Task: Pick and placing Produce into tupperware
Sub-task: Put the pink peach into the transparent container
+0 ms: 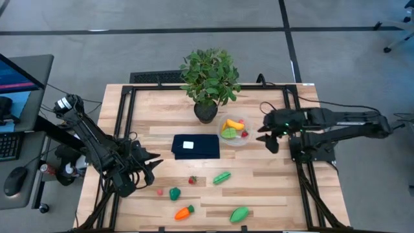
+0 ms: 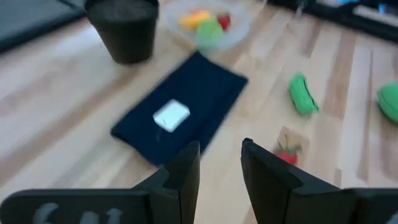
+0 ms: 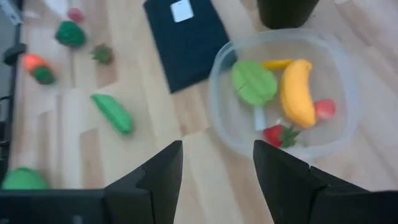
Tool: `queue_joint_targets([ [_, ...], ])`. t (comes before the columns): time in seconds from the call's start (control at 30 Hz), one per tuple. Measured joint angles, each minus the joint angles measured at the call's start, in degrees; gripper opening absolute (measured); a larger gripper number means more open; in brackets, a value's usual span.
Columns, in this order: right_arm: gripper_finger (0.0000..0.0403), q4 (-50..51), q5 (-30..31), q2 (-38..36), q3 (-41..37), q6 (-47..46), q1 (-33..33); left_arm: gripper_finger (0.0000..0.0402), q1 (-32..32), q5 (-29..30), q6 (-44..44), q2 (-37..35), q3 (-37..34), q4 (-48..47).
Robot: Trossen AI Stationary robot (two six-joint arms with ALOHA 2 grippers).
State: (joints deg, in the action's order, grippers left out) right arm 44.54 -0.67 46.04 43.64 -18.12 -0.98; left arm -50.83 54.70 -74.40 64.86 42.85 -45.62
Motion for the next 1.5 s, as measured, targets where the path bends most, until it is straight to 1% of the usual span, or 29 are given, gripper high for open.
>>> queue_joint_targets([
  [0.1, 0.0185, 2.3, 2.3, -2.4, 0.0, -5.0, 5.1, 0.0107, 0.0, -7.2, 0.9, 0.0, 0.0, 0.9],
  [0.27, 0.0179, 4.0, 8.1, -3.8, 0.0, -12.2, 14.1, 0.0107, -0.2, -23.7, 5.6, 0.0, 0.0, 4.4],
  [0.3, 0.0178, 4.0, 9.6, -3.9, 0.0, -13.3, 15.8, 0.0107, -0.4, -25.9, 6.1, 0.0, 0.0, 4.8],
  [0.37, 0.0177, 4.2, 13.0, -3.7, 0.0, -15.0, 19.0, 0.0107, -0.9, -28.4, 6.7, 0.0, 0.0, 5.6],
  [0.47, 0.0175, 4.3, 17.9, -2.9, 0.0, -17.0, 23.0, 0.0107, -1.7, -28.9, 8.1, 0.0, 0.0, 6.6],
  [0.53, 0.0175, 4.3, 20.7, -2.2, 0.0, -18.1, 25.2, 0.0107, -2.1, -27.8, 9.1, 0.3, 0.0, 6.7],
  [0.63, 0.0175, 4.3, 23.8, -1.0, 0.0, -19.4, 27.7, 0.0107, -2.2, -27.3, 12.4, 2.9, 0.0, 8.1],
  [0.7, 0.0174, 4.3, 25.0, 0.0, 0.0, -20.2, 29.0, 0.0107, -2.2, -28.6, 16.1, 5.6, 0.0, 10.3],
  [0.77, 0.0173, 4.3, 25.5, 0.9, 0.0, -21.3, 30.1, 0.0107, -2.2, -30.6, 19.4, 8.5, 0.0, 12.8],
  [0.83, 0.0173, 4.3, 26.1, 1.9, 0.0, -22.7, 31.2, 0.0107, -2.3, -31.8, 20.5, 10.7, 0.0, 14.3],
  [1.03, 0.0173, 4.3, 26.6, 4.2, 0.0, -25.0, 33.6, 0.0107, -2.6, -31.7, 18.7, 15.3, 0.0, 15.9],
  [1.23, 0.0169, 1.8, 26.9, 5.9, 0.0, -25.1, 33.5, 0.0107, -2.7, -32.4, 19.0, 19.5, 0.0, 18.0],
  [1.37, 0.0169, 1.0, 26.9, 6.5, 0.0, -25.4, 33.5, 0.0107, -2.8, -32.0, 20.1, 20.9, 0.0, 20.1],
  [1.5, 0.0168, 0.1, 26.9, 6.5, 0.0, -25.5, 33.5, 0.0107, -2.8, -32.4, 20.5, 22.6, 0.0, 20.3],
])
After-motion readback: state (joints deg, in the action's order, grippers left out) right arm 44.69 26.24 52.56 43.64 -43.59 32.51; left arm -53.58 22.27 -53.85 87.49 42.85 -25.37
